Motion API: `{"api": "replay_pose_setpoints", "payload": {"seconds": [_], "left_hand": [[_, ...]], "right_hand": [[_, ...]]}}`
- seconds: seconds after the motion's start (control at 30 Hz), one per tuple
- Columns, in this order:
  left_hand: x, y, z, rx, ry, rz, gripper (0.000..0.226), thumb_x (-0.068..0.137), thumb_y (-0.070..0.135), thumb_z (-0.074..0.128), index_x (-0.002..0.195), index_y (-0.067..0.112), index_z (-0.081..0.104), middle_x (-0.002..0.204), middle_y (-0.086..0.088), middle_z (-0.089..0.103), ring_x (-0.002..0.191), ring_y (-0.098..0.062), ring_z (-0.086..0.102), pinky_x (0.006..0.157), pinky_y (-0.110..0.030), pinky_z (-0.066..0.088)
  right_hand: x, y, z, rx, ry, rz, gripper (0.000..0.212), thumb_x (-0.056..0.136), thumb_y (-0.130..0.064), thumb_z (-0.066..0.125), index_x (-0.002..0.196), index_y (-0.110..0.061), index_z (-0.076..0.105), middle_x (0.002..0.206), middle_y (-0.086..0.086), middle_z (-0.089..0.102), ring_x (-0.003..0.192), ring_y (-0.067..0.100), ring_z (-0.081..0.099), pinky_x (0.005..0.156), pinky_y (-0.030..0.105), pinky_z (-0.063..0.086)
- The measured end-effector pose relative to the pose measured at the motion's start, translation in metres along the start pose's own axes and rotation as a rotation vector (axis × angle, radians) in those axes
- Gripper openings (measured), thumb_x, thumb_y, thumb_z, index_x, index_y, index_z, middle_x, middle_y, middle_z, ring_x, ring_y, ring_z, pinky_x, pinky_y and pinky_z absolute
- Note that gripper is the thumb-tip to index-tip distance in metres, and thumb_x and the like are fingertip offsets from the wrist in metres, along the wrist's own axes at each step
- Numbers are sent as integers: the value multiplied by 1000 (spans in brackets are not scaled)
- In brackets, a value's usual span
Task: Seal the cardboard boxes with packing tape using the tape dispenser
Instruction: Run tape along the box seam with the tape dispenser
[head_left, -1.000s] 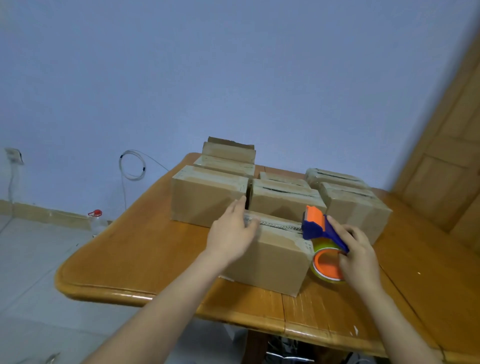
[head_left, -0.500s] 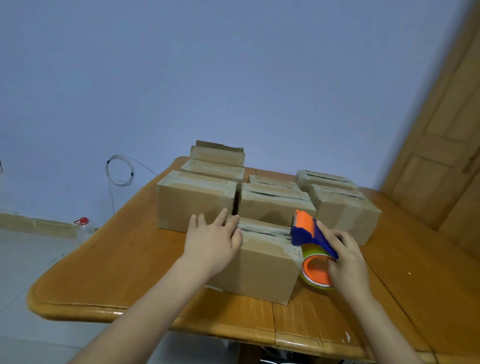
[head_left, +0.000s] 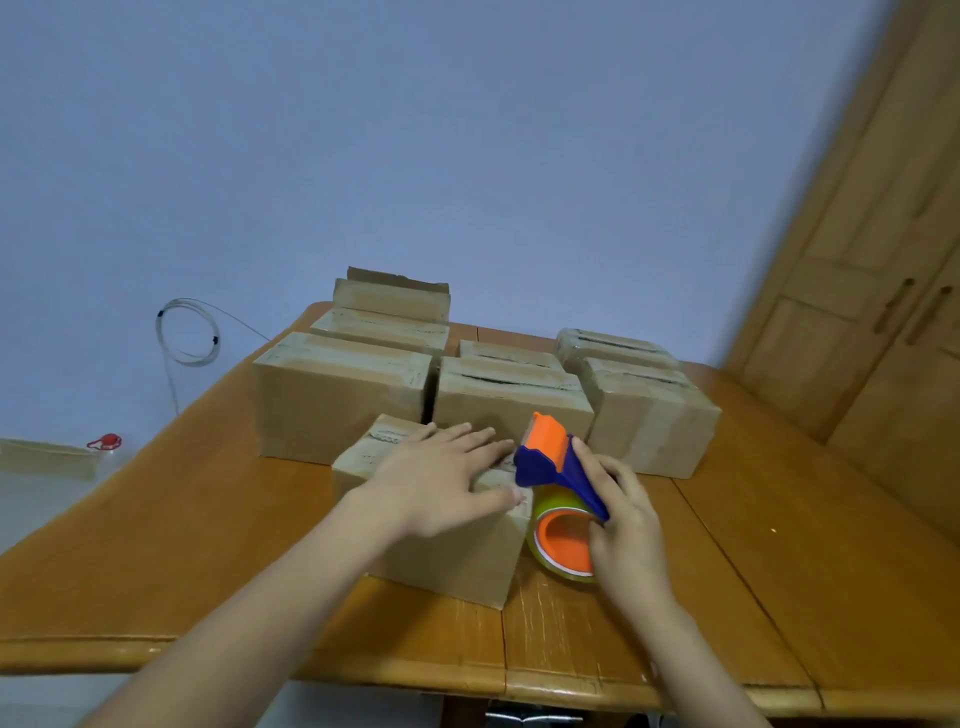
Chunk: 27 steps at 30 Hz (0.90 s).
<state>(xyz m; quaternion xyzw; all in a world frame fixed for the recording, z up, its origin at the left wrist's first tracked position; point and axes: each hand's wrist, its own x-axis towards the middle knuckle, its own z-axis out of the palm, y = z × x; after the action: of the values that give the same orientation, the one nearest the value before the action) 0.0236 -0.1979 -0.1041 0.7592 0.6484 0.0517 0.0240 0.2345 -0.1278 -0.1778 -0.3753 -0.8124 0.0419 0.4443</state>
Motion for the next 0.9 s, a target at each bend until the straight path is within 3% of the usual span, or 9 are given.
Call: {"api": "replay_pose_setpoints", "payload": {"seconds": [0.1,0.23,0.37,0.47,0.6,0.9], "left_hand": [[-5,-15,-10,-3,-56,-38,72,93,68,28,153,31,15,162,6,8,149,-15,5,121,-39,7],[-11,-23,-3,26,-64,-6,99,73,87,7,154,31,6,162,6,0,148,-14,-6,120,-40,-3],[-9,-28,5,5,-26,-3,91,71,84,6,152,41,3,161,12,-1,148,-13,-6,119,-40,-3],[-7,-29,7,3,-16,-9,88,71,82,6,151,44,2,161,14,0,149,-14,-4,119,-40,-3],[-5,-32,10,18,-11,-3,91,69,86,2,150,46,-1,161,15,-2,148,-13,-5,118,-38,-3],[-5,-34,10,7,-5,5,97,59,87,-8,148,49,-6,160,16,-6,148,-11,-7,117,-36,-5]], "right_hand": [[1,-15,16,10,-17,-33,95,73,17,64,146,-35,32,123,3,50,110,18,48,82,24,45],[4,-25,30,27,-80,-45,96,74,13,67,147,-36,29,122,3,47,109,16,45,78,13,36],[-1,-13,20,53,-126,-10,97,76,16,62,145,-44,27,115,-7,42,103,12,47,77,22,47],[-7,-6,13,32,-193,13,96,77,17,60,142,-45,25,116,-5,43,105,14,47,79,28,50],[-12,-4,8,-25,-236,5,99,76,16,62,143,-44,21,120,-2,43,108,13,44,78,13,39],[-15,-4,-7,-179,-308,-55,108,64,12,78,148,-30,26,122,3,44,108,11,37,73,14,37]]}}
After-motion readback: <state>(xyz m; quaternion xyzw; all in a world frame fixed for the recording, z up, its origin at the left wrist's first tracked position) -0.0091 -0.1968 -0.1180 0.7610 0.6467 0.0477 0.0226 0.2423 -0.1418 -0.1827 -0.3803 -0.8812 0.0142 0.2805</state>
